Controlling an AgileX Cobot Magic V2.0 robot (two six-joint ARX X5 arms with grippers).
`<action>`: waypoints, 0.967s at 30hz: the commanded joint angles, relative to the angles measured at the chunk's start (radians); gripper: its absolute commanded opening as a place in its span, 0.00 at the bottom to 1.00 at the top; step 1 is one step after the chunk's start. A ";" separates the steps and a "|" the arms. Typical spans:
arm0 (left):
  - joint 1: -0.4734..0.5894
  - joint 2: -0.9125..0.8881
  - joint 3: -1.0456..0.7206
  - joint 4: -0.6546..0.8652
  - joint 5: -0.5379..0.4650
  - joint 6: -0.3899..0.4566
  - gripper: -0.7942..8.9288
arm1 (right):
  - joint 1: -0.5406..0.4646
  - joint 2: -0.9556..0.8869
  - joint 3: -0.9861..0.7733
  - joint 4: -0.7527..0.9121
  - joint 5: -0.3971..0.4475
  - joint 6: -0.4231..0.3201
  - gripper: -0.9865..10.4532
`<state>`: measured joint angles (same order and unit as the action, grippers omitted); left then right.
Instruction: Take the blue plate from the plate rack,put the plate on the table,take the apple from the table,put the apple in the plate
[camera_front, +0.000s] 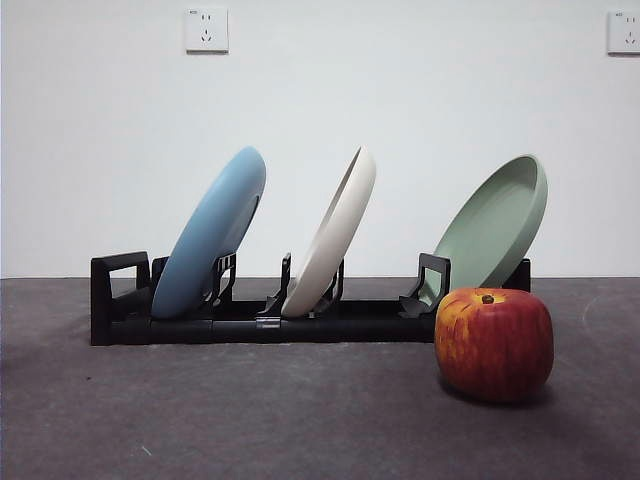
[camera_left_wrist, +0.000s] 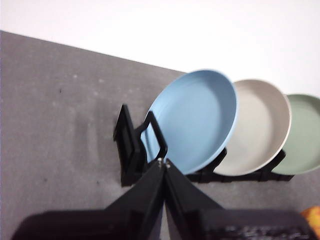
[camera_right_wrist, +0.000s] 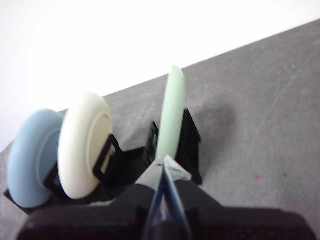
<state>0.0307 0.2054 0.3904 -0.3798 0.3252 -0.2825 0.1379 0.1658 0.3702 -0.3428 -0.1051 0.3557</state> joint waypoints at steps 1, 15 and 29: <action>0.003 0.084 0.071 -0.002 0.024 0.000 0.07 | 0.001 0.058 0.089 -0.016 -0.002 0.004 0.08; -0.001 0.594 0.422 -0.090 0.300 0.124 0.09 | 0.001 0.477 0.505 -0.303 -0.258 -0.227 0.09; -0.211 0.984 0.708 -0.125 0.208 0.138 0.42 | 0.002 0.694 0.568 -0.340 -0.315 -0.227 0.34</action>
<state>-0.1757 1.1801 1.0950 -0.5045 0.5407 -0.1623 0.1379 0.8608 0.9333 -0.6865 -0.4171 0.1379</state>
